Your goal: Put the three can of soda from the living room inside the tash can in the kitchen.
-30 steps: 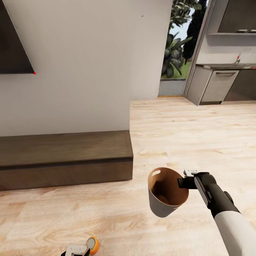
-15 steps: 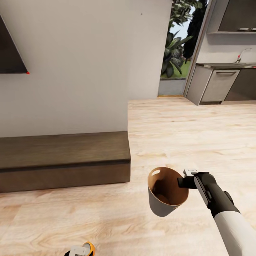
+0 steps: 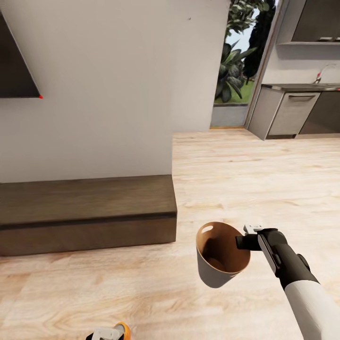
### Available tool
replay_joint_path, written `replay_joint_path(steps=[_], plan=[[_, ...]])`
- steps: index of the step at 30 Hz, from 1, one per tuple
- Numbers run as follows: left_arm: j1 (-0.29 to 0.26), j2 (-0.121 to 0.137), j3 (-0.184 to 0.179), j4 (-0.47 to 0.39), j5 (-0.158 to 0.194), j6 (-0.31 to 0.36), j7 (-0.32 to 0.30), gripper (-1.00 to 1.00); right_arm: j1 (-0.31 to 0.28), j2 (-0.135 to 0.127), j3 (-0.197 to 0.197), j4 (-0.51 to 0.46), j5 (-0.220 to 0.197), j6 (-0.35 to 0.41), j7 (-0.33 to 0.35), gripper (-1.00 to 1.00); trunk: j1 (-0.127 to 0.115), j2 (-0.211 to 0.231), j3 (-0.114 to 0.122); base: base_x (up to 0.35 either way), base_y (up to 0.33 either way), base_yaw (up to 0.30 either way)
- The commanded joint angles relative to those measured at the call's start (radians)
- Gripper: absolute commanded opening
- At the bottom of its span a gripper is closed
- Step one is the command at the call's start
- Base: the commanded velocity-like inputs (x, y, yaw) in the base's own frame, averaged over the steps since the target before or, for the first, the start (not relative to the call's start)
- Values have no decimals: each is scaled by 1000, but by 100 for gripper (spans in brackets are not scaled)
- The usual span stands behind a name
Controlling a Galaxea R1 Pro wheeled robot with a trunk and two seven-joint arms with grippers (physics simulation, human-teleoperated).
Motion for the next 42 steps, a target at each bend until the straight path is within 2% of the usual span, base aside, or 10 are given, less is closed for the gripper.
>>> replay_joint_path(steps=[1, 15, 42], plan=[[0, 0, 0, 0, 0, 0, 0, 100, 0, 0, 0, 0, -13, 1, -1, -100, 0, 0, 0, 57, 246, 0], [0, 0, -6, 1, -1, -3, 0, 100, 0, 2, 0, 0, -13, 1, -1, -100, 0, 0, 0, 119, 74, 0], [0, 0, -4, 0, 0, -1, 0, 100, 0, 5, 0, 0, -13, 1, -2, -100, 0, 0, 0, 67, -5, 0]])
